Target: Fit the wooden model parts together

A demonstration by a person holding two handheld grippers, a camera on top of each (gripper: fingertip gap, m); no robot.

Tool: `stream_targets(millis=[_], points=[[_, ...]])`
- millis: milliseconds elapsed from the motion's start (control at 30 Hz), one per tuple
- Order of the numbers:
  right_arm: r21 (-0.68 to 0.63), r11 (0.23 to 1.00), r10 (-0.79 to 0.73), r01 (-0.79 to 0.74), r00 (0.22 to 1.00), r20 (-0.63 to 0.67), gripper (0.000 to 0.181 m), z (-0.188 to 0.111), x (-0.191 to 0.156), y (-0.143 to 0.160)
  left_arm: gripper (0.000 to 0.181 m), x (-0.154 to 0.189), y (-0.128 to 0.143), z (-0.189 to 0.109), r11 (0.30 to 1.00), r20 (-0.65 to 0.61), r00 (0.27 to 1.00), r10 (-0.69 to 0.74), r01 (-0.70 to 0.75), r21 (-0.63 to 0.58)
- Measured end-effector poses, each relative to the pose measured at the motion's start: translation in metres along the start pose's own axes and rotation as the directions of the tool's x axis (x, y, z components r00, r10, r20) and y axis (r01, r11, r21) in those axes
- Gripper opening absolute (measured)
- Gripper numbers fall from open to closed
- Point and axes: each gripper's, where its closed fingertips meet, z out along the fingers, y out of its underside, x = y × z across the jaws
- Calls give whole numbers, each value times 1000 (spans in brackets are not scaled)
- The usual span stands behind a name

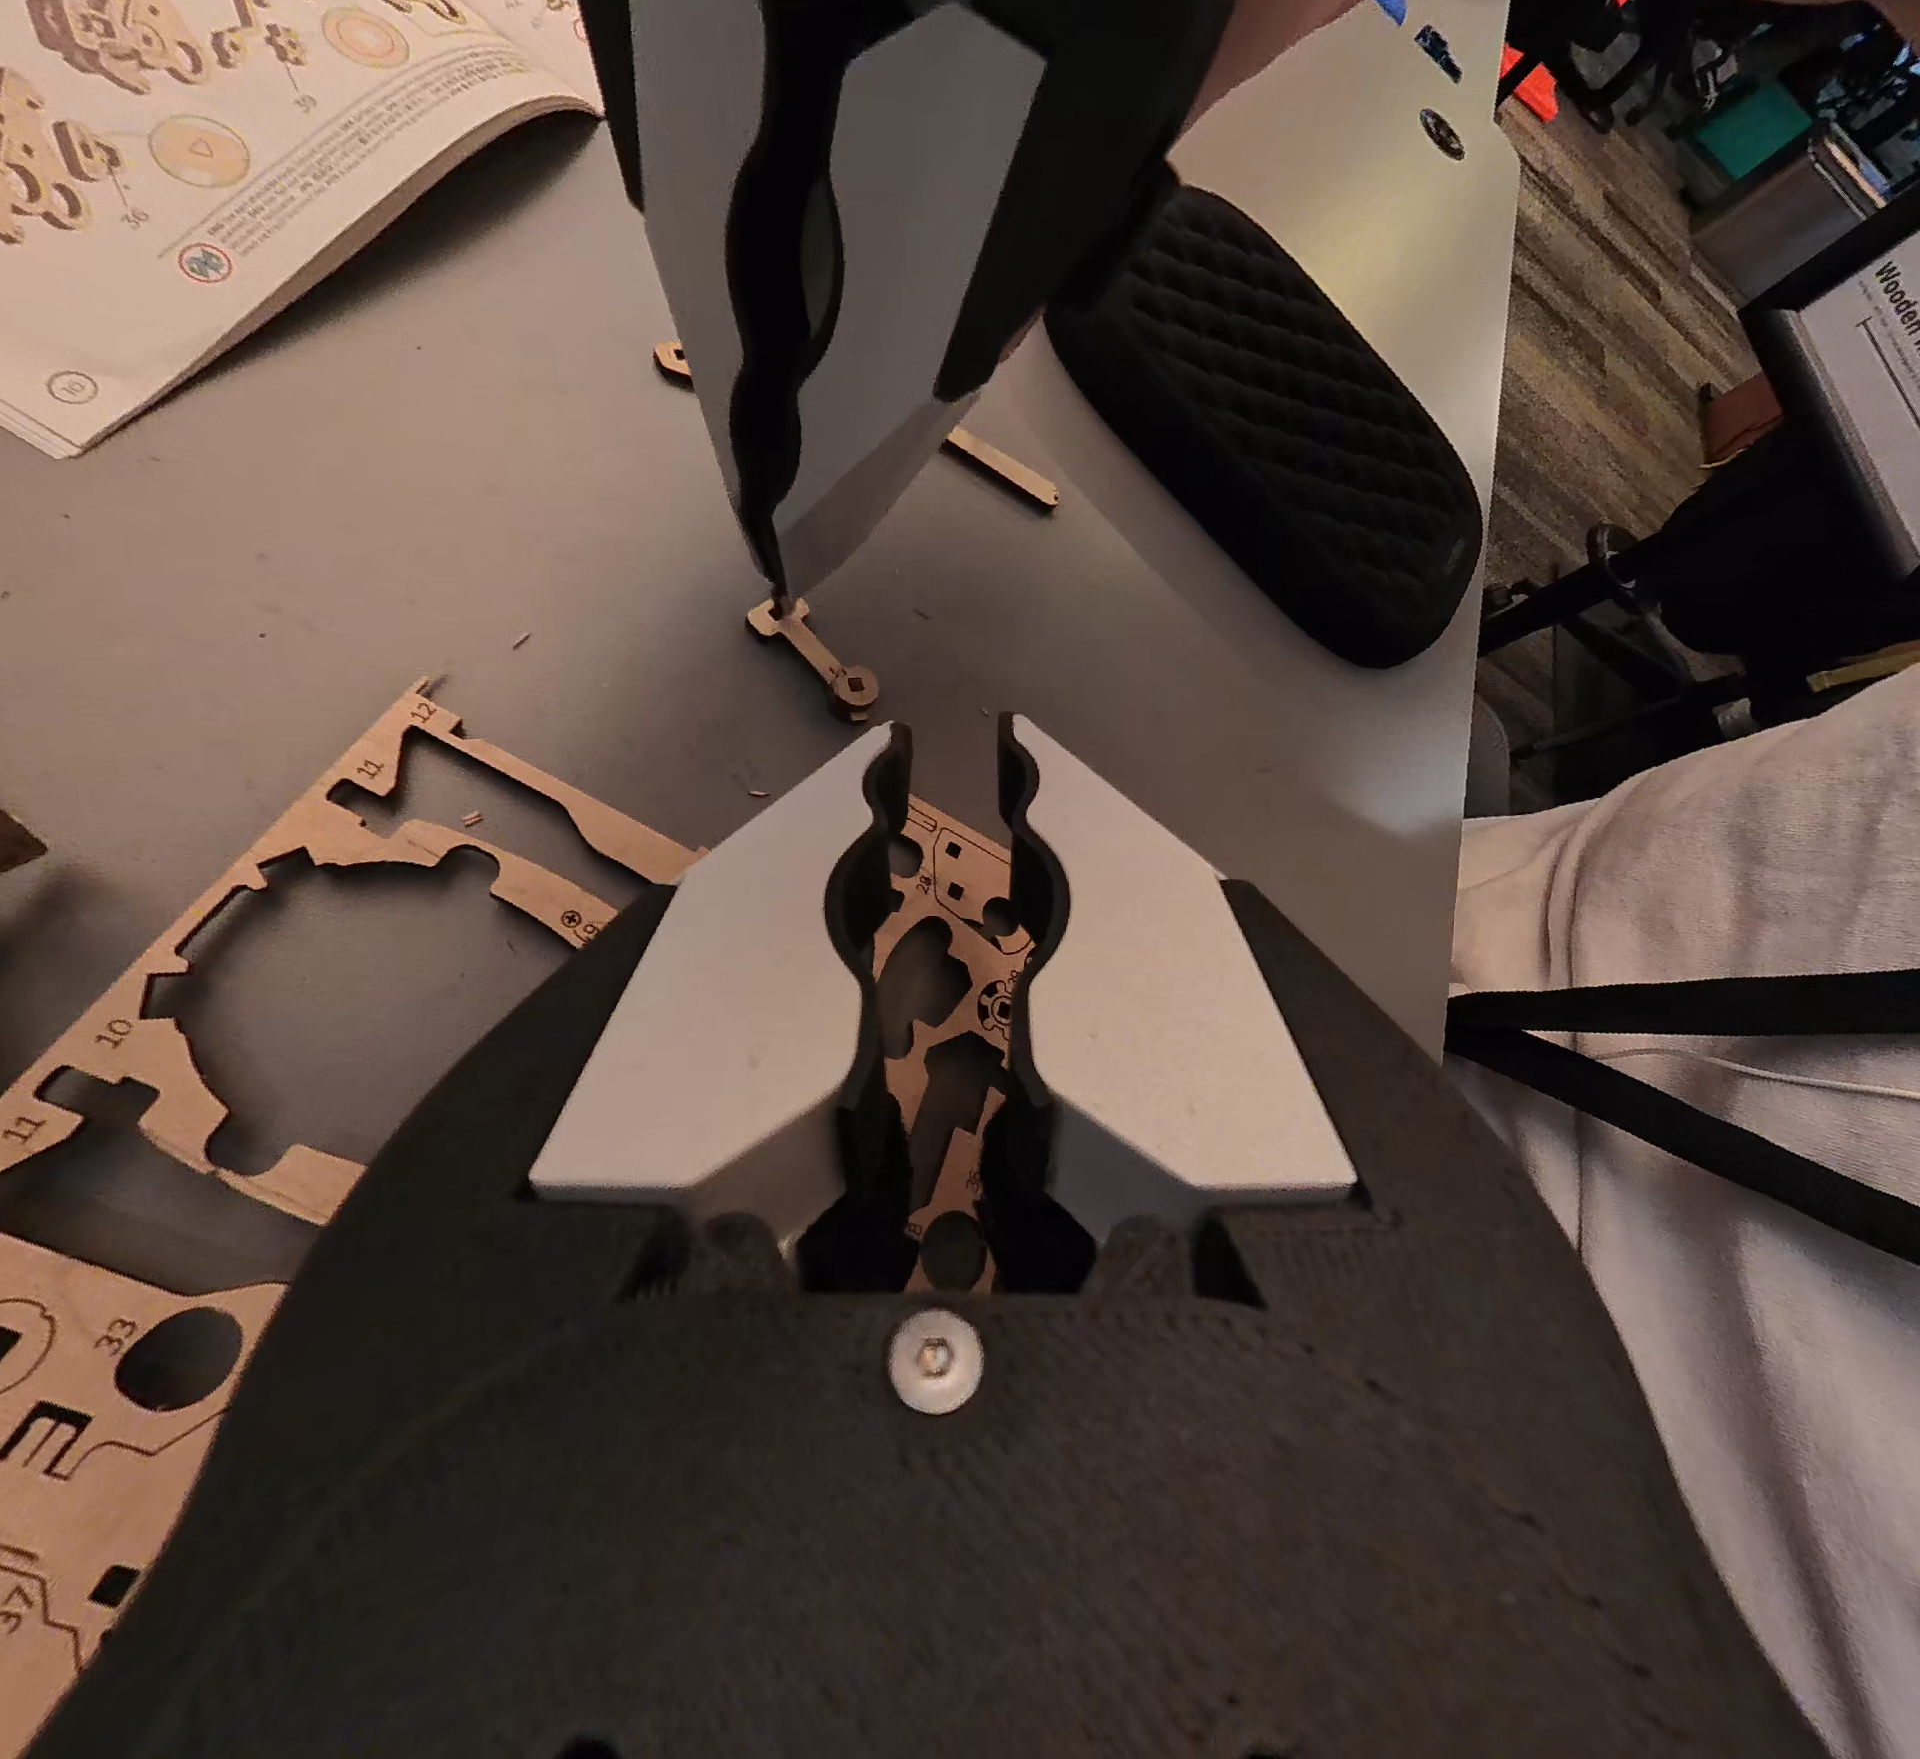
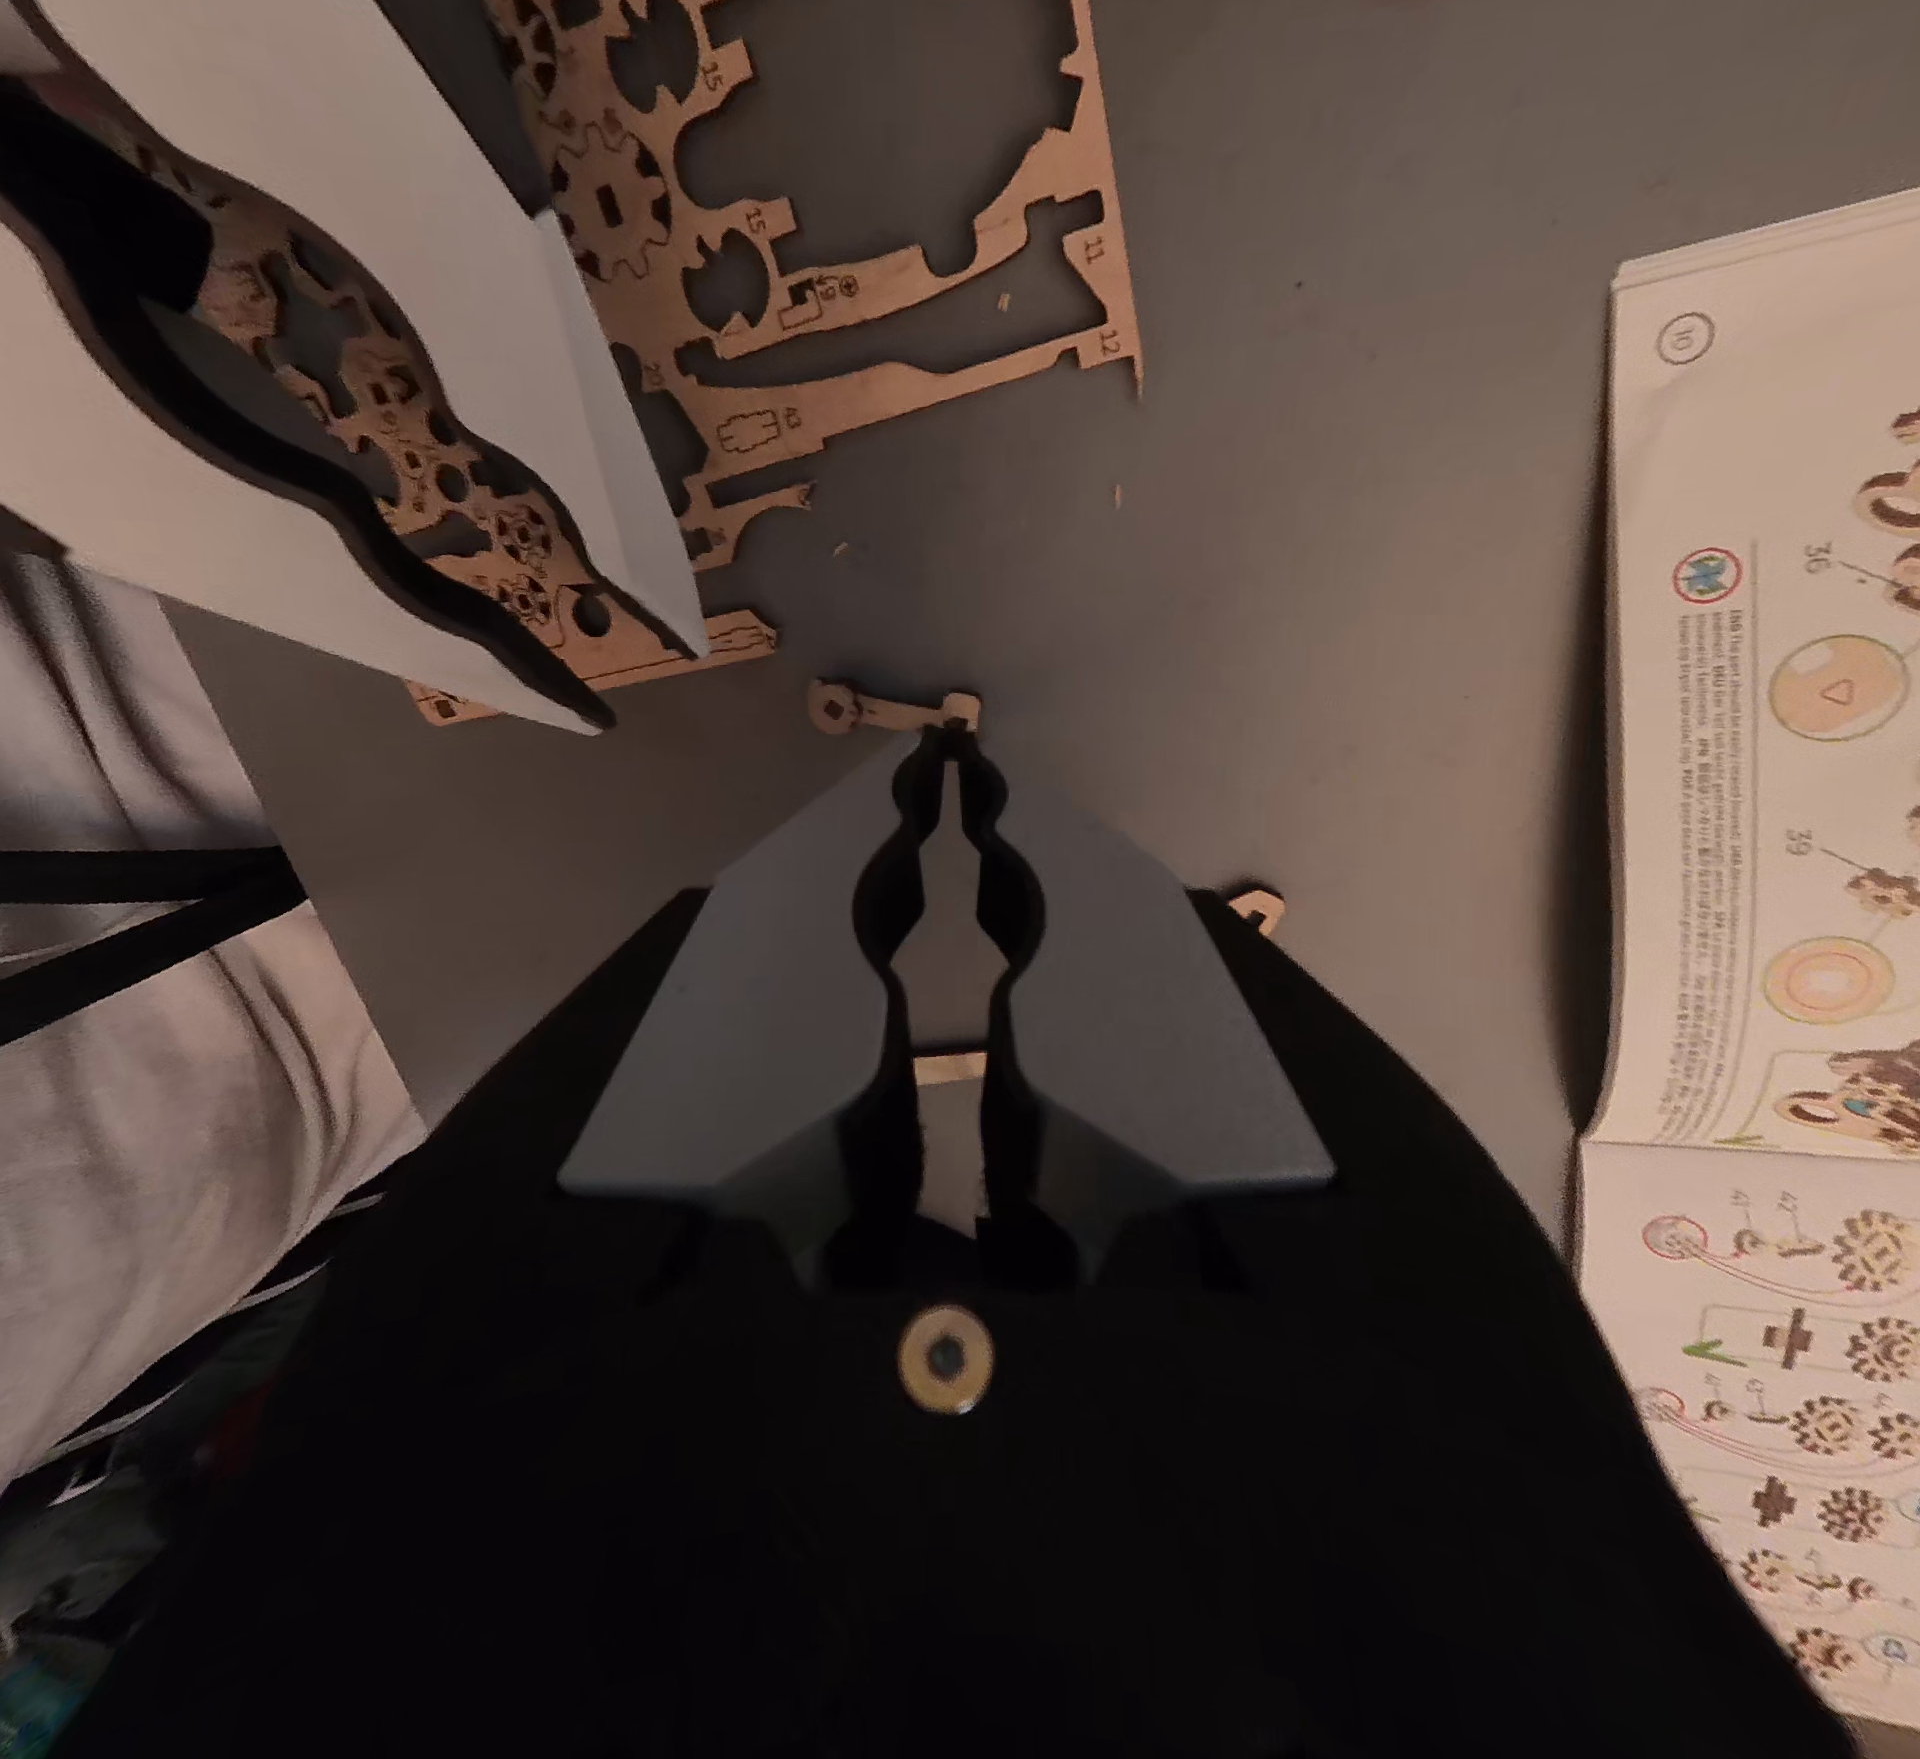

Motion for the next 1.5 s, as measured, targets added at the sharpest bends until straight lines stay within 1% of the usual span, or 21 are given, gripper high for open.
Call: stream_targets(millis=[533,833,933,1033,1233,1367,1500], points=[[10,1000,-12,12,1000,-6,0,2,1,-1,15,0,1,1,1000,0,1000,-1,1,-5],[-10,999,-32,32,999,-23,0,2,1,1,15,0,1,1,1000,-2,1000,0,0,-6],[-43,996,-79,75,993,-87,0,2,1,2,14,1,1,0,1000,-2,1000,0,0,-3],[-67,994,-96,88,986,-133,0,3,1,2,15,1,0,-1,1000,-1,1000,1,-1,1],[-120,989,-107,87,979,-173,0,3,0,2,14,8,-8,-13,998,10,1000,21,-22,53],[-204,973,-156,111,963,-219,0,4,0,2,14,4,0,-22,997,43,999,12,-15,73],[-271,956,-182,115,954,-239,0,5,0,1,14,3,5,-31,993,34,999,-21,17,118]])
